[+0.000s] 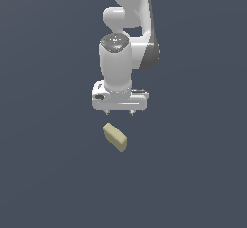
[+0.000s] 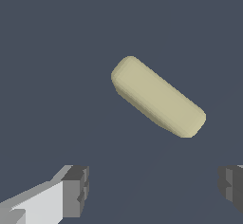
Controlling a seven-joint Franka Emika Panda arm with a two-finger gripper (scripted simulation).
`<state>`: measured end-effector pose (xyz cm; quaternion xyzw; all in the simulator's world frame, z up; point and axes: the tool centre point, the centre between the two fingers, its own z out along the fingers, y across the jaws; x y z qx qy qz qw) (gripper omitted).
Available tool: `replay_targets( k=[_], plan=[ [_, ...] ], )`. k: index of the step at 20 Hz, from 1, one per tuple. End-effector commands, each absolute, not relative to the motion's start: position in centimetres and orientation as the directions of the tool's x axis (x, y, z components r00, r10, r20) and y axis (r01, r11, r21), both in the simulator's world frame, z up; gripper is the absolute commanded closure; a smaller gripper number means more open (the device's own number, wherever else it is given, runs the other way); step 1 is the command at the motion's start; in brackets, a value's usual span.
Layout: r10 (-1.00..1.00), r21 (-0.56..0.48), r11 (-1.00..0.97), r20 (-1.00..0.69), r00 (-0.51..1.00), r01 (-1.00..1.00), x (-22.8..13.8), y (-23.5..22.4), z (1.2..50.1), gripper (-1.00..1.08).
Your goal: Pick up the object and move it to a goal position.
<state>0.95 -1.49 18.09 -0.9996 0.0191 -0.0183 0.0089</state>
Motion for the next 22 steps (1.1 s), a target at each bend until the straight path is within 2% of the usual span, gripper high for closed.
replay_targets(
  k=[1, 10, 22],
  plan=[
    [-0.039, -0.018, -0.999, 0.036, 0.999, -0.038, 1.0, -1.5, 18.1, -0.92],
    [0.007, -0.021, -1.000, 0.079, 0.997, 0.009, 2.0, 1.8, 20.1, -0.92],
    [0.053, -0.016, -0.998, 0.075, 0.996, 0.054, 2.3, 1.5, 19.8, -0.92]
  ],
)
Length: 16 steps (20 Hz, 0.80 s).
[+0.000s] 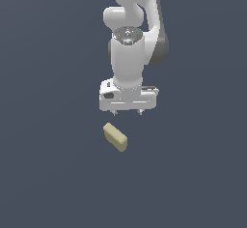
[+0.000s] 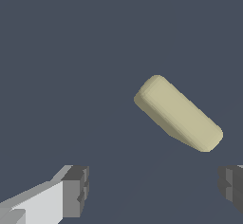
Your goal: Pick up the object and move it to a goal position.
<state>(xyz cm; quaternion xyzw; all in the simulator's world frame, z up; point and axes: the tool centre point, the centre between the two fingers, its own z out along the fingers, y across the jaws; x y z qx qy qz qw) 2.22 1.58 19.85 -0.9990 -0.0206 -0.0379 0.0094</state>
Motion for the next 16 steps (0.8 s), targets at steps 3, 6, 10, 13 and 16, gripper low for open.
replay_targets(
  k=[3, 6, 10, 13, 16],
  plan=[
    [0.090, -0.012, -0.996, 0.072, 0.993, 0.091, 2.5, 1.3, 19.5, -0.92],
    [0.138, -0.007, -0.990, 0.067, 0.988, 0.138, 2.8, 1.0, 19.3, -0.92],
    [0.218, 0.000, -0.976, 0.060, 0.974, 0.218, 3.3, 0.5, 18.8, -0.92],
    [0.289, 0.005, -0.957, 0.052, 0.956, 0.289, 3.7, 0.1, 18.3, -0.92],
    [0.361, 0.008, -0.932, 0.044, 0.931, 0.361, 4.1, -0.4, 17.8, -0.92]
  ],
)
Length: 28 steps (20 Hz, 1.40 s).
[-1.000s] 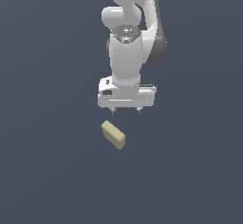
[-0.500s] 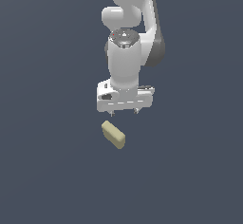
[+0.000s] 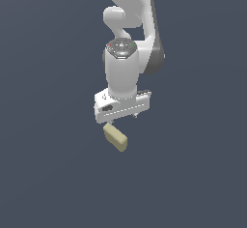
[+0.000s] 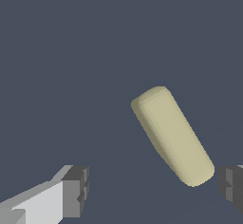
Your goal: Pick up the object and move it to a goal position.
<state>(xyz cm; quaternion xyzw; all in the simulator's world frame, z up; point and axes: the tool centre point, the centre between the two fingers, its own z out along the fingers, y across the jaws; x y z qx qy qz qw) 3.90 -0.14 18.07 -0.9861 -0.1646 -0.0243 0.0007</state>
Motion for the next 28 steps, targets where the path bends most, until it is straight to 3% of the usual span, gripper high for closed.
replay_targets(
  k=[1, 15, 28],
  plan=[
    [0.385, 0.009, -0.923, 0.041, 0.922, 0.385, 4.2, -0.5, 17.7, -0.92],
    [0.665, 0.007, -0.747, 0.009, 0.746, 0.665, 5.9, -2.8, 15.4, -0.92],
    [0.753, 0.000, -0.658, 0.000, 0.658, 0.753, 6.5, -3.7, 14.6, -0.92]
  ],
)
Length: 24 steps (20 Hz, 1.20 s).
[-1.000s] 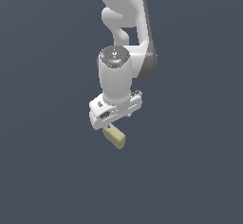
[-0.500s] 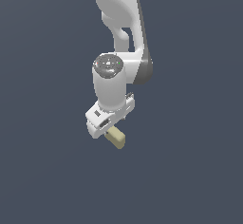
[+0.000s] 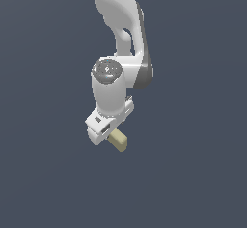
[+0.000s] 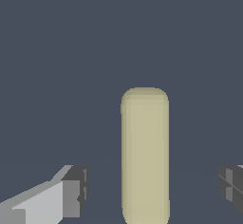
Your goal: Pick up the object and move it to a goal position.
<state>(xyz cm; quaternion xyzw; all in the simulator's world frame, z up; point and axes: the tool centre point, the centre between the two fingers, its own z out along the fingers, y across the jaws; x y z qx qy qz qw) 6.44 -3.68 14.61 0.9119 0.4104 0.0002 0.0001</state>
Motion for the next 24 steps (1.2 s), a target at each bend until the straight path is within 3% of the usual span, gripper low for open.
replay_targets(
  k=[1, 21, 22, 24],
  plan=[
    [0.753, 0.000, -0.658, 0.000, 0.658, 0.753, 6.5, -3.7, 14.6, -0.92],
    [0.753, 0.000, -0.658, 0.000, 0.658, 0.753, 6.5, -3.7, 9.6, -0.92],
    [0.753, 0.000, -0.658, 0.000, 0.658, 0.753, 6.5, -3.7, 9.6, 1.08],
    [0.753, 0.000, -0.658, 0.000, 0.658, 0.753, 6.5, -3.7, 9.6, 1.08]
  ],
)
